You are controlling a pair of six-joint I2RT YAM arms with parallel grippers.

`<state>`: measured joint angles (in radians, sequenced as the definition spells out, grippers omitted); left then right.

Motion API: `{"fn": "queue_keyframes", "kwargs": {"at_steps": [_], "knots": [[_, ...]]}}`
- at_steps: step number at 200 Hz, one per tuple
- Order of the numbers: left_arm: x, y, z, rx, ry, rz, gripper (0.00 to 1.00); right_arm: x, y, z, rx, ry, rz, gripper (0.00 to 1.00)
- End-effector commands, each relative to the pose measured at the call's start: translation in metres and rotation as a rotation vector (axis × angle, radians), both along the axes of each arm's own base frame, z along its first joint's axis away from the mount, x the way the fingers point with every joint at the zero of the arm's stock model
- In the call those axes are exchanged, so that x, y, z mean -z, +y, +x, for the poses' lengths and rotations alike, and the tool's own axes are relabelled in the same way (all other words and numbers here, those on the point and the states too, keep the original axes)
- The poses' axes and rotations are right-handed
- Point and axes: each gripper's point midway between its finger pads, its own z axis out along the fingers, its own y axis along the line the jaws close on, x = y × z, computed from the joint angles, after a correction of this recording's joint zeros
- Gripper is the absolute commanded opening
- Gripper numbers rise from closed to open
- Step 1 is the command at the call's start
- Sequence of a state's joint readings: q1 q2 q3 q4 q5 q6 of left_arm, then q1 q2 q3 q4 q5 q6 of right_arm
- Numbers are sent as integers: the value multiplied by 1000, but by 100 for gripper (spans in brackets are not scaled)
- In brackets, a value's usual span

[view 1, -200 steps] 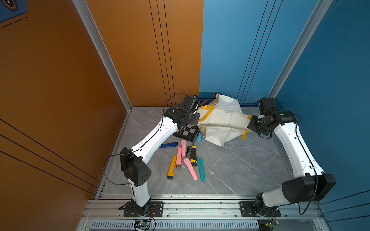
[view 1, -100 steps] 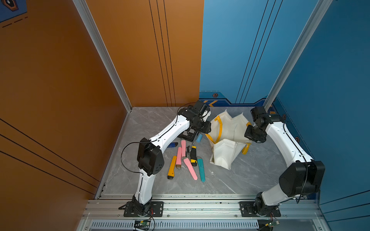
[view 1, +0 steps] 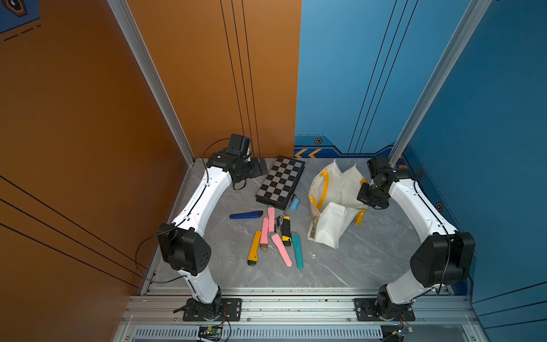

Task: Place the art knife into the pouch
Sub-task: Open the pouch at the center of the board, then pick up the utility knife at the center of the board.

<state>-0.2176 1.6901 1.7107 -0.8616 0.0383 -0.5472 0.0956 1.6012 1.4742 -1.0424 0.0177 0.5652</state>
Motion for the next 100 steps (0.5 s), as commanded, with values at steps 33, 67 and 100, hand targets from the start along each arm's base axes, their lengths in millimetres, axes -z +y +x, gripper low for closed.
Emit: {"fn": "queue_keyframes", "kwargs": {"at_steps": [33,67,100], "knots": [[120,33,-59,-293,354,71,98,2,9,19,-11,-36,24,0],[157,28,-68,-347,454,83,98,4,9,19,-14,-30,21,0],[187,24,-68,-358,531,103,98,6,6,14,-8,-26,13,0]]}}
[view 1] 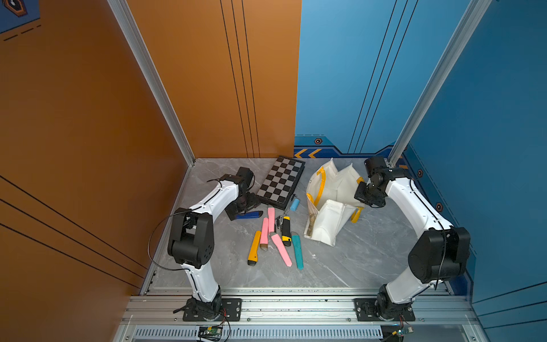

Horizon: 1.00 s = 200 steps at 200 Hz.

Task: Place the art knife into the pouch
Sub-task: Pick up the utility knife at the center of the board.

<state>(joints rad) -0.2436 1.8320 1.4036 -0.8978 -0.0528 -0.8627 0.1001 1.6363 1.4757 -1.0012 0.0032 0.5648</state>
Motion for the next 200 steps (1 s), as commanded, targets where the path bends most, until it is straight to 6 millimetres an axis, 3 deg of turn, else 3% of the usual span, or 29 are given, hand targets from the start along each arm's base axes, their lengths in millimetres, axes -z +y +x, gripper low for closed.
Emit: {"fn": "queue_keyframes", "kwargs": {"at_steps": [1,44,98,145,200], "knots": [[22,3,-2,-47,61,35,98,-2,1,3,1,-20,-2,0],[35,-9,14,-41,77,31,98,0,-1,-2,9,-13,-4,0],[51,-16,17,-52,107,18,98,3,-4,-7,19,-3,-12,0],[62,-9,4,-45,153,31,100,5,-6,-9,24,2,-19,0],[61,21,-23,90,192,88,88,9,-6,-13,25,16,-18,0]]}}
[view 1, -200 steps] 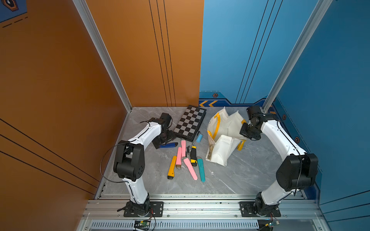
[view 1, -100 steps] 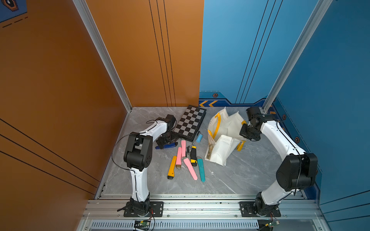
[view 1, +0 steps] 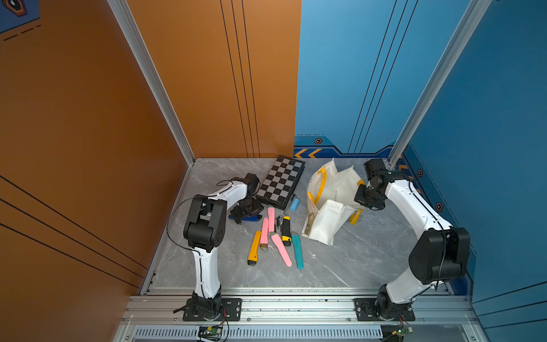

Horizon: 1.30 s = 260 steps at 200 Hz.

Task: Place the art knife into the pouch
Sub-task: Pick up the utility knife at the center of the board.

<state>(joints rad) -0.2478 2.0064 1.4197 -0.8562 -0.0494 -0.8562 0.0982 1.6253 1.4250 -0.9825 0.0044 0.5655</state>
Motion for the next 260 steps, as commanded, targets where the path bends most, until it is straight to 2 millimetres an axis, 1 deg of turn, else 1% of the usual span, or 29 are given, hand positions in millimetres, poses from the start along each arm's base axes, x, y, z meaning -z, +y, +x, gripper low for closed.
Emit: {"fn": "queue_keyframes", "kwargs": {"at_steps": [1,11,13,18,25,35,40,55,84,101,109,140,162,180,199,214,226,239,243,244,245,260], "knots": [[4,25,-27,85,81,60,88,-2,-5,-6,23,-6,-16,0],[3,30,-31,128,83,73,87,-2,-5,-6,21,-6,-16,0],[2,30,-31,138,82,75,83,-3,-5,-6,23,-7,-15,0],[1,33,-32,158,83,85,79,-3,-5,-5,24,-7,-16,0],[-2,35,-33,184,77,98,76,-2,-5,-5,22,-5,-13,0],[-4,37,-32,209,70,109,73,-2,-4,-4,20,-5,-10,0],[-5,37,-31,216,67,112,69,-2,-4,-3,19,-3,-8,0],[-6,35,-28,226,63,101,61,-1,-2,-1,16,-2,-1,0],[3,27,-27,235,84,83,49,-2,2,2,7,-3,6,0],[9,20,-28,241,100,65,37,-2,4,2,4,-4,5,0],[10,19,-29,236,104,56,33,-1,5,2,5,-4,2,0],[4,16,-20,266,77,65,25,-2,8,2,3,-6,-2,0],[-11,15,-10,274,32,56,22,-4,10,5,-3,-12,-4,0],[-38,12,4,277,-55,51,21,-7,12,8,-8,-22,-1,0],[-85,2,25,286,-195,29,21,-8,16,12,-16,-27,1,0],[-127,-13,42,315,-315,6,21,-12,22,17,-34,-37,1,0],[-159,-32,54,365,-405,-10,21,-13,28,21,-52,-42,1,0],[-191,-57,63,423,-494,-38,21,-16,35,26,-69,-51,5,0],[-200,-67,64,446,-518,-54,21,-16,37,27,-74,-51,6,0],[-206,-69,66,451,-531,-58,21,-17,38,28,-74,-53,7,0],[-205,-71,65,456,-530,-62,21,-16,38,28,-76,-53,7,0],[-241,-111,70,544,-623,-122,22,-18,47,33,-95,-60,11,0]]}}
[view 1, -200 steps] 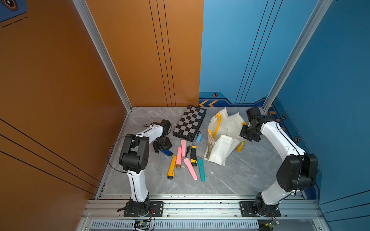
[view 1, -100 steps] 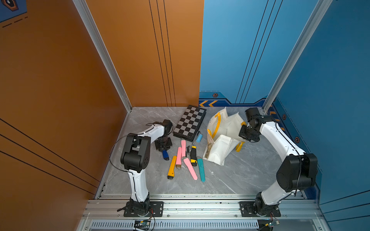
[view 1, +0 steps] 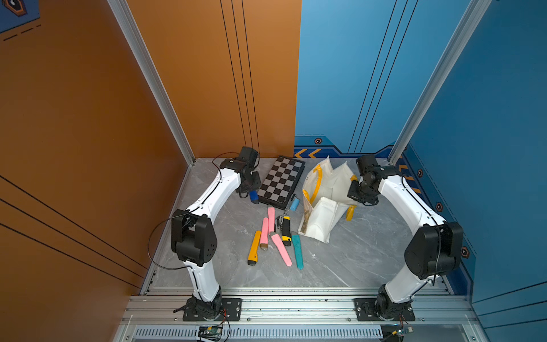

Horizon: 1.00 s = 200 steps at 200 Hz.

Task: Place the art knife into the pouch
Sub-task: Pick up the utility knife at the center of the board, then place the utility knife in the pouch.

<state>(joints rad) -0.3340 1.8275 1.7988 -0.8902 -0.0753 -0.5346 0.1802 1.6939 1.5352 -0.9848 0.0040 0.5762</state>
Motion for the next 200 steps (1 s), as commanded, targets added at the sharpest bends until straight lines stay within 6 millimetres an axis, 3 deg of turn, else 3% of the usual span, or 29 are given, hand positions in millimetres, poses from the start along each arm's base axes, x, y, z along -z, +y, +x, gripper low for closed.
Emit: {"fn": "queue_keyframes", "kwargs": {"at_steps": [1,31,51,72,88,128,161,169,200], "knots": [[-51,-59,-4,185,-103,-71,22,-6,14,10,-24,-22,3,0],[-96,-147,-9,419,-228,-127,22,-6,27,15,-55,-22,7,0],[-88,-185,-16,513,-214,-160,22,-5,30,15,-60,-22,4,0],[-86,-211,-22,571,-196,-216,22,-4,29,12,-61,-18,-1,0],[-85,-221,-28,607,-203,-205,22,-2,29,12,-66,-15,-3,0],[-62,-245,-47,684,-155,-185,22,-2,31,16,-74,-13,7,0],[-46,-247,-52,691,-122,-164,26,-5,30,18,-74,-21,5,0],[-48,-245,-52,694,-131,-153,31,-4,30,17,-76,-19,4,0],[-67,-234,-47,691,-196,-113,70,-3,27,14,-70,-16,-5,0]]}}
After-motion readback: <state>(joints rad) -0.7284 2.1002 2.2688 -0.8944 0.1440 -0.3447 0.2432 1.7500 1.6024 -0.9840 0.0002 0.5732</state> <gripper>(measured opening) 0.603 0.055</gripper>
